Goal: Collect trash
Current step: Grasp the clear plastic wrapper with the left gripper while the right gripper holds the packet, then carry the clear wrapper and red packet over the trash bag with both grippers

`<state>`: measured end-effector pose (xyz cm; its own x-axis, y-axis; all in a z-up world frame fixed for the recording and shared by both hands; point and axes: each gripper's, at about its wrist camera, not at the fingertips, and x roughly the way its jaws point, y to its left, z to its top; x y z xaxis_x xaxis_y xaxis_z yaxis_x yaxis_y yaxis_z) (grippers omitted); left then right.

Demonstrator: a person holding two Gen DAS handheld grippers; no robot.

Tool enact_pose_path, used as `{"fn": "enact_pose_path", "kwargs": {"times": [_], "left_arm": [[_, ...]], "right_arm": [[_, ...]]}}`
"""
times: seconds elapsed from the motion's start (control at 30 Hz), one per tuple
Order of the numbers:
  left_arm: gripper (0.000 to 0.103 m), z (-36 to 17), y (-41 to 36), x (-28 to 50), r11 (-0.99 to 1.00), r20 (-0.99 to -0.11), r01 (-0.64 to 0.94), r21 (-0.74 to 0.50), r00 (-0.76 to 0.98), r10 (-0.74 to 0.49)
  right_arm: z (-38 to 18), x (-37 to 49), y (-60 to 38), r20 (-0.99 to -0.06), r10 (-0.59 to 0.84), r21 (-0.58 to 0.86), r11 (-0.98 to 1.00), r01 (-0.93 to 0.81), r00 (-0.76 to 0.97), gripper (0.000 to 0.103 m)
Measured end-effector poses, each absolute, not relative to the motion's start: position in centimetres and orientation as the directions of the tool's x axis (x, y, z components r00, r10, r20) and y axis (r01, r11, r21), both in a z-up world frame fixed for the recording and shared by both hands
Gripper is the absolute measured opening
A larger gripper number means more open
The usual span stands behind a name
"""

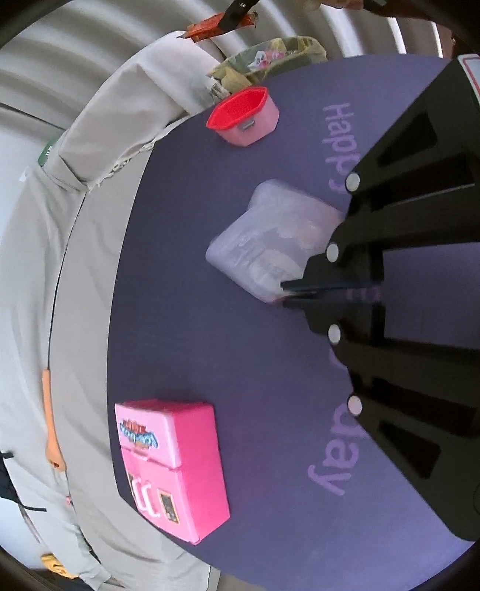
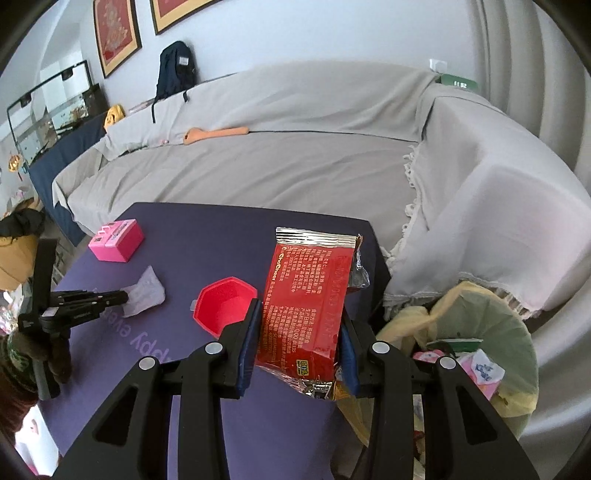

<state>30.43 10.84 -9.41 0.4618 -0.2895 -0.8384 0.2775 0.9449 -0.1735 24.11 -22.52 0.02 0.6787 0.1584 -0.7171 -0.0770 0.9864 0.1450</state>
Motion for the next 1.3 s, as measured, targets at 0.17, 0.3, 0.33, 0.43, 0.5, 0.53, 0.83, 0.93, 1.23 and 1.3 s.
{"fn": "enact_pose_path", "kwargs": {"times": [0.17, 0.3, 0.33, 0.43, 0.5, 0.53, 0.83, 0.93, 1.23, 1.3], "left_arm": [[0.001, -6.3, 9.3, 29.2, 0.944, -0.807, 0.292, -0.151, 0.515, -0.288], [0.0, -2.2, 7.4, 28.2, 0.935, -0.765, 0.328, -0.133, 0.566, -0.307], [0.0, -0.8, 6.5, 27.7, 0.931, -0.747, 0.342, -0.129, 0.583, -0.319], [0.0, 2.7, 3.6, 26.6, 0.914, -0.7, 0.386, -0.126, 0.618, -0.358], [0.0, 4.6, 1.5, 26.0, 0.902, -0.671, 0.414, -0.123, 0.635, -0.382], [0.0, 5.4, 0.5, 25.5, 0.894, -0.658, 0.431, -0.123, 0.639, -0.398], [0.001, 6.1, -11.6, 23.3, 0.784, -0.65, 0.589, -0.196, 0.521, -0.554], [0.001, 4.2, -15.9, 23.8, 0.746, -0.673, 0.617, -0.249, 0.444, -0.592], [0.014, -2.0, -23.3, 26.7, 0.696, -0.727, 0.601, -0.393, 0.26, -0.635], [0.028, -2.9, -23.6, 26.8, 0.706, -0.736, 0.591, -0.391, 0.26, -0.625]], "right_arm": [[1.2, 22.4, -24.2, -0.685, 0.163, 0.165, 0.984, -0.066, 0.711, 0.036], [2.9, 20.6, -25.9, -0.644, 0.158, 0.17, 0.984, -0.062, 0.748, 0.036], [3.3, 20.3, -26.3, -0.637, 0.156, 0.17, 0.984, -0.061, 0.755, 0.036], [4.9, 18.6, -28.0, -0.603, 0.147, 0.174, 0.983, -0.05, 0.784, 0.036], [5.9, 17.2, -29.4, -0.581, 0.131, 0.168, 0.985, -0.038, 0.803, 0.036], [6.3, 16.7, -30.0, -0.574, 0.121, 0.163, 0.986, -0.032, 0.81, 0.036], [7.2, 11.9, -37.2, -0.55, 0.02, 0.151, 0.986, 0.075, 0.835, 0.037], [6.9, 11.1, -39.5, -0.554, -0.01, 0.15, 0.982, 0.111, 0.833, 0.037], [3.6, 10.9, -44.0, -0.596, -0.028, 0.189, 0.967, 0.174, 0.803, 0.037], [2.7, 11.4, -44.2, -0.607, -0.02, 0.199, 0.964, 0.177, 0.794, 0.037]]}}
